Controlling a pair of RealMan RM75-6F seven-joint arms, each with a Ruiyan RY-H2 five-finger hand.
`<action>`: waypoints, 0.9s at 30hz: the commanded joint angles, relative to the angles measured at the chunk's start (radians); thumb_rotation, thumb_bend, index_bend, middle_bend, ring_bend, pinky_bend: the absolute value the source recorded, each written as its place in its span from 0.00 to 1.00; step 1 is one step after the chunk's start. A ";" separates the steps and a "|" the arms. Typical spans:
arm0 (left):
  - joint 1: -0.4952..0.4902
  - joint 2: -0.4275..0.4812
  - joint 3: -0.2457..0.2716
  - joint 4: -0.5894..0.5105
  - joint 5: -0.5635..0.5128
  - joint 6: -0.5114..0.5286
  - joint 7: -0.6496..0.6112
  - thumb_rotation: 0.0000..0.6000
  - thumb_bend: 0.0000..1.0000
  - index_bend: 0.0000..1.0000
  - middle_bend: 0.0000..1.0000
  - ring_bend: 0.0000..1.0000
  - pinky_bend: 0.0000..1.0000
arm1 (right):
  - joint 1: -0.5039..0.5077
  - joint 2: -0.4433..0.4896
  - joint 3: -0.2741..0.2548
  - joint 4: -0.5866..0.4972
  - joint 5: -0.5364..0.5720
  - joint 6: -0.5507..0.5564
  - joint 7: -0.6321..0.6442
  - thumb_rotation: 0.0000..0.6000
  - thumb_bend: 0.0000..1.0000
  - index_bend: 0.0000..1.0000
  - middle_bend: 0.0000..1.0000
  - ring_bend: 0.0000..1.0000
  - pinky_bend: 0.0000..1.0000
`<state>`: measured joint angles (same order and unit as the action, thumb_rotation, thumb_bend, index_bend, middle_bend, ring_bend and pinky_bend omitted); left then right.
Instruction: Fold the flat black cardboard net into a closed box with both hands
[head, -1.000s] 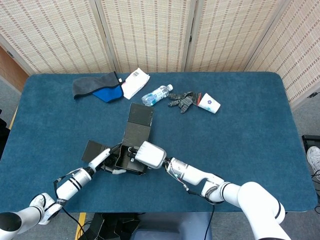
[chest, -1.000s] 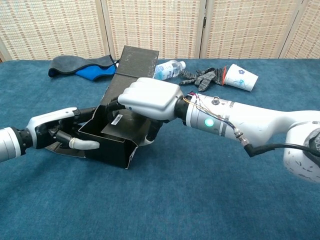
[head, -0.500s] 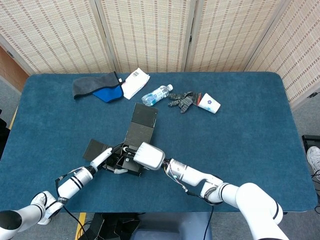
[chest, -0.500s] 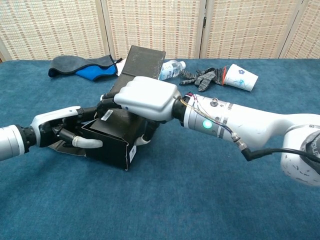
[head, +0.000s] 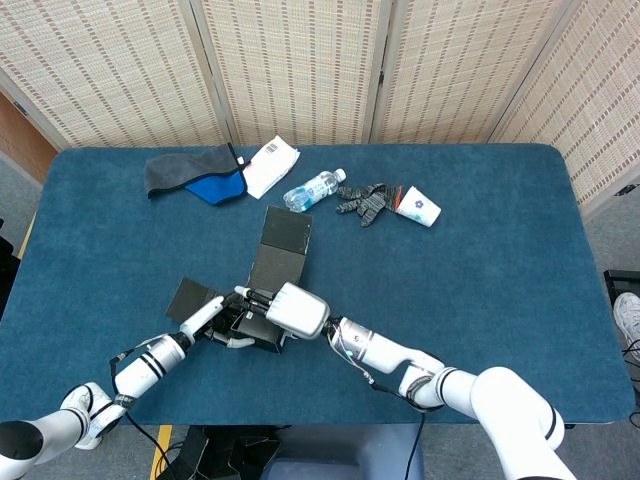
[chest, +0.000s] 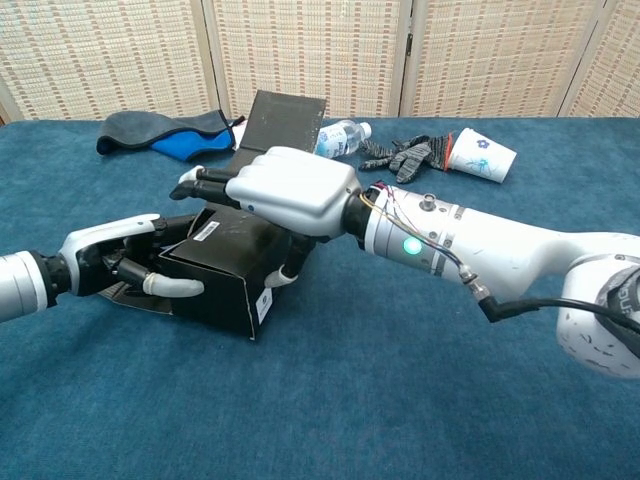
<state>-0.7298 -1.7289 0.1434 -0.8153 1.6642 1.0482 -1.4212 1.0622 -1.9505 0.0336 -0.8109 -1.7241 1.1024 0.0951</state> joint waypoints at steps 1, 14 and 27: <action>0.006 -0.001 0.004 0.003 0.001 0.005 -0.002 1.00 0.17 0.10 0.07 0.62 0.93 | -0.003 -0.006 -0.005 0.011 -0.017 0.038 0.024 1.00 0.10 0.08 0.13 0.75 0.87; 0.018 -0.009 0.011 0.020 0.006 0.020 -0.013 1.00 0.17 0.10 0.07 0.62 0.93 | -0.002 -0.007 -0.024 0.029 -0.012 -0.007 0.028 1.00 0.20 0.31 0.30 0.80 0.90; 0.025 -0.009 0.012 0.028 0.007 0.029 -0.016 1.00 0.17 0.10 0.07 0.62 0.93 | 0.005 0.027 -0.031 -0.035 0.001 -0.074 -0.015 1.00 0.28 0.35 0.36 0.82 0.92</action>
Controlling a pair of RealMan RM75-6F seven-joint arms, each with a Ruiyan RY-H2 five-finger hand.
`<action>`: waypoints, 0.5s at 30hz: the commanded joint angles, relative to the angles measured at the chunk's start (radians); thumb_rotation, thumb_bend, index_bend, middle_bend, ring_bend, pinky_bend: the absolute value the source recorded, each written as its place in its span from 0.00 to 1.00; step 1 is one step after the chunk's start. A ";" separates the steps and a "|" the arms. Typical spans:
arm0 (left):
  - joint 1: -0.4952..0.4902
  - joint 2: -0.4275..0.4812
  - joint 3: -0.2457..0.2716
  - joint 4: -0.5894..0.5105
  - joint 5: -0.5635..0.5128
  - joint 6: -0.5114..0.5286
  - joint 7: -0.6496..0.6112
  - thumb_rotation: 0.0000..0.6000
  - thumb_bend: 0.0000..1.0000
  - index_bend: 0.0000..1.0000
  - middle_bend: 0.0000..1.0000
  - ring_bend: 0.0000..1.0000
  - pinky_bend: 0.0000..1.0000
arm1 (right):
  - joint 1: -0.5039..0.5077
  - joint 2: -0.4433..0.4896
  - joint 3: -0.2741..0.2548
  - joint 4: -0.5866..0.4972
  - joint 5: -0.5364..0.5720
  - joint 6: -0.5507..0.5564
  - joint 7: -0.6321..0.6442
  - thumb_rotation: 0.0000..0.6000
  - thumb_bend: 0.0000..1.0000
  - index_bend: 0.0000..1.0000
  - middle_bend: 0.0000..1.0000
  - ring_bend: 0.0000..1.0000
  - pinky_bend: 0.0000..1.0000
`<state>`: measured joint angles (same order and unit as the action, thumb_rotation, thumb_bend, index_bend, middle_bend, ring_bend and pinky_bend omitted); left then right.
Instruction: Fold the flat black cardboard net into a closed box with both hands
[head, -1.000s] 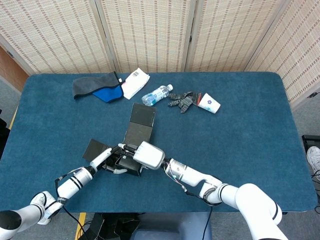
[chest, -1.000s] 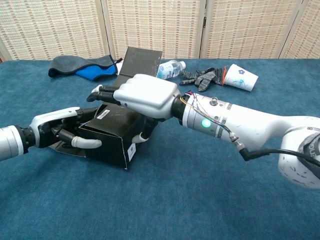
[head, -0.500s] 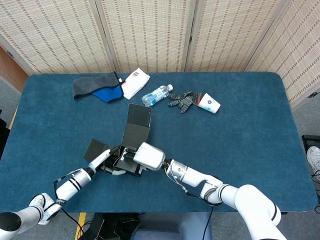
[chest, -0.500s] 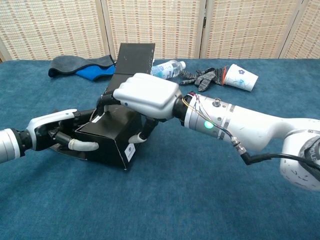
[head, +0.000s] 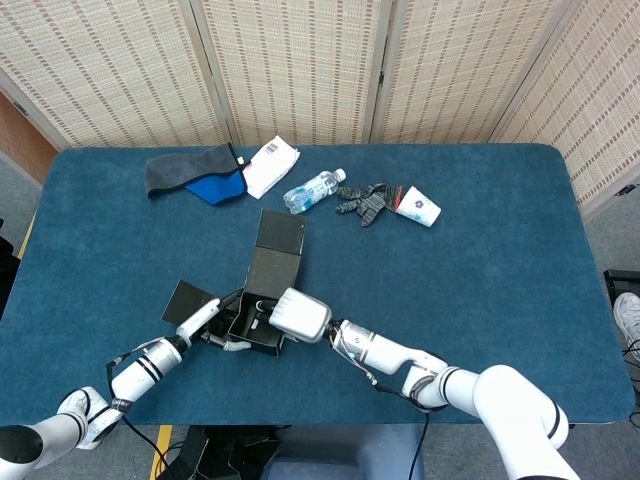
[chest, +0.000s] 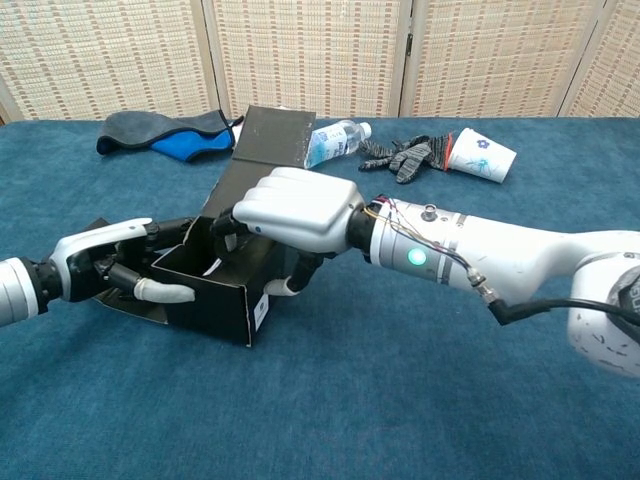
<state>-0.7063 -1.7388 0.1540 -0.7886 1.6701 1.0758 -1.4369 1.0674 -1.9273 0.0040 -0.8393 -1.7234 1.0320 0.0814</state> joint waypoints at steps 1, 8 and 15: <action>0.000 0.000 0.000 0.001 0.001 0.001 0.000 1.00 0.17 0.10 0.07 0.62 0.93 | 0.000 0.007 -0.002 -0.012 0.000 -0.006 -0.001 1.00 0.28 0.36 0.36 0.83 0.92; -0.004 0.000 -0.003 -0.002 0.000 -0.003 0.000 1.00 0.17 0.10 0.07 0.62 0.93 | 0.011 0.036 -0.003 -0.045 -0.002 -0.026 -0.006 1.00 0.36 0.44 0.44 0.84 0.92; -0.005 0.003 -0.005 -0.006 -0.001 -0.003 0.002 1.00 0.17 0.10 0.07 0.62 0.93 | 0.041 0.089 -0.013 -0.106 -0.007 -0.088 -0.011 1.00 0.39 0.48 0.46 0.85 0.92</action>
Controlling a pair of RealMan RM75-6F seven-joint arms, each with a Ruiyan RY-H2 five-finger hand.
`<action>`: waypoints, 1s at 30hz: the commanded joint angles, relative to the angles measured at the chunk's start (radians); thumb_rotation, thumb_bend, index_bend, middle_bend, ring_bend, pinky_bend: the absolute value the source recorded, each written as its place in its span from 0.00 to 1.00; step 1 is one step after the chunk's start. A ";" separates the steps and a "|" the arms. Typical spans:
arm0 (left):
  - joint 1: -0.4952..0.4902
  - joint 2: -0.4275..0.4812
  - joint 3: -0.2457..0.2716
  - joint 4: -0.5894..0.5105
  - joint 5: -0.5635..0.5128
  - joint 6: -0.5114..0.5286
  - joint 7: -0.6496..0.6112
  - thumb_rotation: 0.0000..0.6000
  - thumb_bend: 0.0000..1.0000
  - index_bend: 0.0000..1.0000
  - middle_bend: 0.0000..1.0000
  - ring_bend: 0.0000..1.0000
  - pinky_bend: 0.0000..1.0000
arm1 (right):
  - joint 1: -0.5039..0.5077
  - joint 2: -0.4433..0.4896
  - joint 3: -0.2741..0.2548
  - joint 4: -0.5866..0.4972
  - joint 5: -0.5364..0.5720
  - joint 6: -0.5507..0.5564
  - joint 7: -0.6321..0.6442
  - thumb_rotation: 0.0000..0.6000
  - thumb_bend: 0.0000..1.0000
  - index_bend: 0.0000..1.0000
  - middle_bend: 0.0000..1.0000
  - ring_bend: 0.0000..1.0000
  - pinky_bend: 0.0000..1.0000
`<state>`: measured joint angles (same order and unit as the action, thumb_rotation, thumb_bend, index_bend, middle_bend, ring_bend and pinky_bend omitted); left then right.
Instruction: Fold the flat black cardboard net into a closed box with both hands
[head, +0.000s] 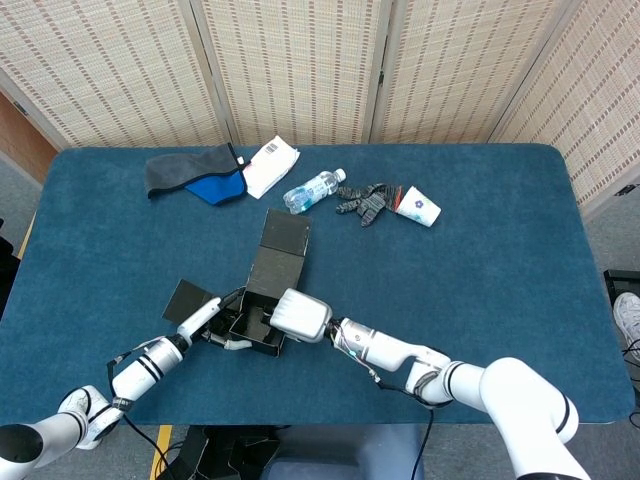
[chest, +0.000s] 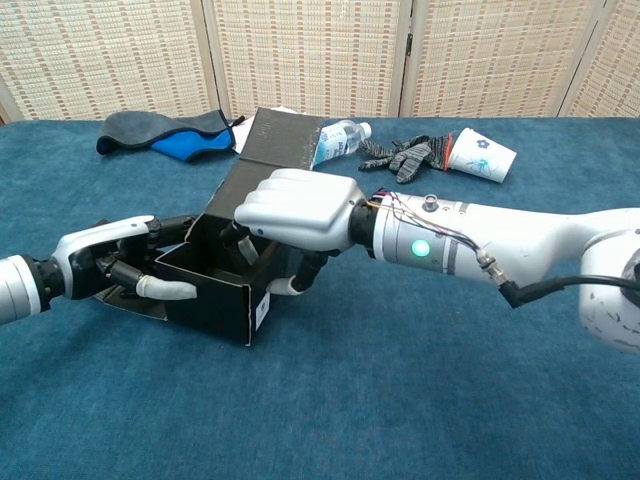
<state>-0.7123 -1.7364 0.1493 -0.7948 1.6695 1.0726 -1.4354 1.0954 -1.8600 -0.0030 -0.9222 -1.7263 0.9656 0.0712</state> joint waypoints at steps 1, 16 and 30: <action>0.000 0.001 0.000 -0.001 0.000 0.000 0.000 1.00 0.17 0.10 0.07 0.62 0.93 | 0.017 0.029 -0.007 -0.031 -0.006 -0.028 -0.004 1.00 0.39 0.48 0.47 0.85 0.93; 0.004 0.003 -0.001 -0.005 -0.002 0.005 0.000 1.00 0.17 0.10 0.07 0.62 0.93 | 0.035 0.092 -0.016 -0.112 -0.010 -0.066 -0.015 1.00 0.41 0.57 0.58 0.85 0.94; 0.014 -0.002 -0.018 -0.012 -0.016 0.016 0.049 1.00 0.17 0.10 0.07 0.62 0.93 | 0.010 0.118 0.013 -0.147 0.020 -0.043 -0.099 1.00 0.15 0.22 0.20 0.80 0.92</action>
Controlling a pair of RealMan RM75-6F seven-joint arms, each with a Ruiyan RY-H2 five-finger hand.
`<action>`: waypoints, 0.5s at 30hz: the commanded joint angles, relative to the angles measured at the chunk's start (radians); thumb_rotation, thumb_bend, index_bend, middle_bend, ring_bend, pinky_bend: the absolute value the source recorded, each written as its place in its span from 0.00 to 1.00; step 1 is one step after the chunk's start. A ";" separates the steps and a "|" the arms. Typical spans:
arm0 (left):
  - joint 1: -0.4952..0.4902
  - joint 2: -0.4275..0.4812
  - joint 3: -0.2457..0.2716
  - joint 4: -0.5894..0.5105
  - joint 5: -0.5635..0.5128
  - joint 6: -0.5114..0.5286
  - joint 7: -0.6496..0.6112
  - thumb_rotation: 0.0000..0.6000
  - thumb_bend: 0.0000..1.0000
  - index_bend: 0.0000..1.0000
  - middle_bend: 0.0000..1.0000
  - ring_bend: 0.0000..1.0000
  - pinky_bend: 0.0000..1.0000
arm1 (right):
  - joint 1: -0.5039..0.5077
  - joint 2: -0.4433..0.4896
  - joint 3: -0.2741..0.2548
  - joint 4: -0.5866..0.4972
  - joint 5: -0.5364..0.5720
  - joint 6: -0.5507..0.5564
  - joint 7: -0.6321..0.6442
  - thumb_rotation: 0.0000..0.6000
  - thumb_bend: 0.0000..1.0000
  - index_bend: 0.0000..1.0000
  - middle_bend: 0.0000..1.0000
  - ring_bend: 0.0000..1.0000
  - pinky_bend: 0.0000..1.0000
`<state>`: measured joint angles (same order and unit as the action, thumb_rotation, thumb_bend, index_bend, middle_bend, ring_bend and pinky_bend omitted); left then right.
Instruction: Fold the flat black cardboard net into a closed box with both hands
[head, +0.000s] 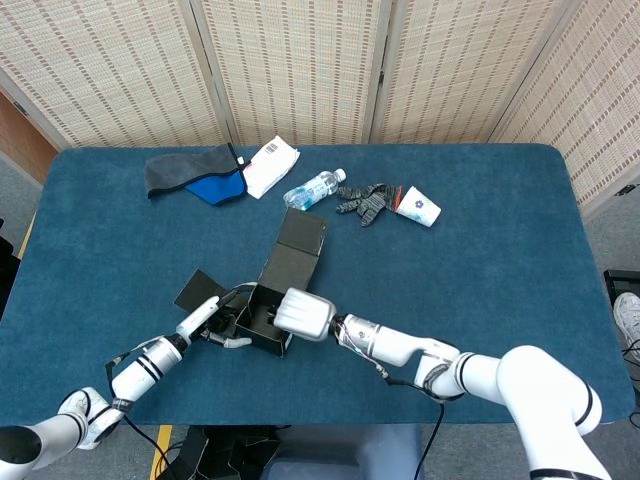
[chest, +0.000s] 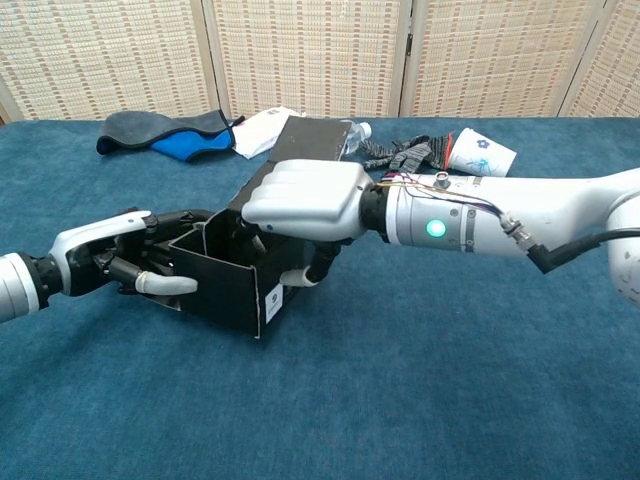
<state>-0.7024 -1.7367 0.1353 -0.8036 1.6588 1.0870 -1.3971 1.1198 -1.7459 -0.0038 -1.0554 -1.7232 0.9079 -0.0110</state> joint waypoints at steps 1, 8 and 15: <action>0.005 -0.002 -0.007 -0.004 -0.008 0.002 0.016 1.00 0.16 0.10 0.07 0.62 0.93 | -0.021 0.007 0.019 -0.023 0.024 0.020 -0.024 1.00 0.14 0.18 0.17 0.79 0.92; 0.021 0.008 -0.023 -0.034 -0.027 0.009 0.079 1.00 0.17 0.06 0.07 0.61 0.93 | -0.102 0.066 0.063 -0.143 0.123 0.061 -0.085 1.00 0.10 0.04 0.11 0.77 0.89; 0.033 0.055 -0.015 -0.098 -0.024 0.011 0.168 1.00 0.17 0.00 0.00 0.58 0.92 | -0.213 0.149 0.100 -0.345 0.291 0.082 -0.110 1.00 0.09 0.02 0.11 0.77 0.89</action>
<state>-0.6723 -1.6941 0.1192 -0.8873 1.6350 1.0985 -1.2423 0.9530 -1.6341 0.0791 -1.3324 -1.4930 0.9780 -0.1065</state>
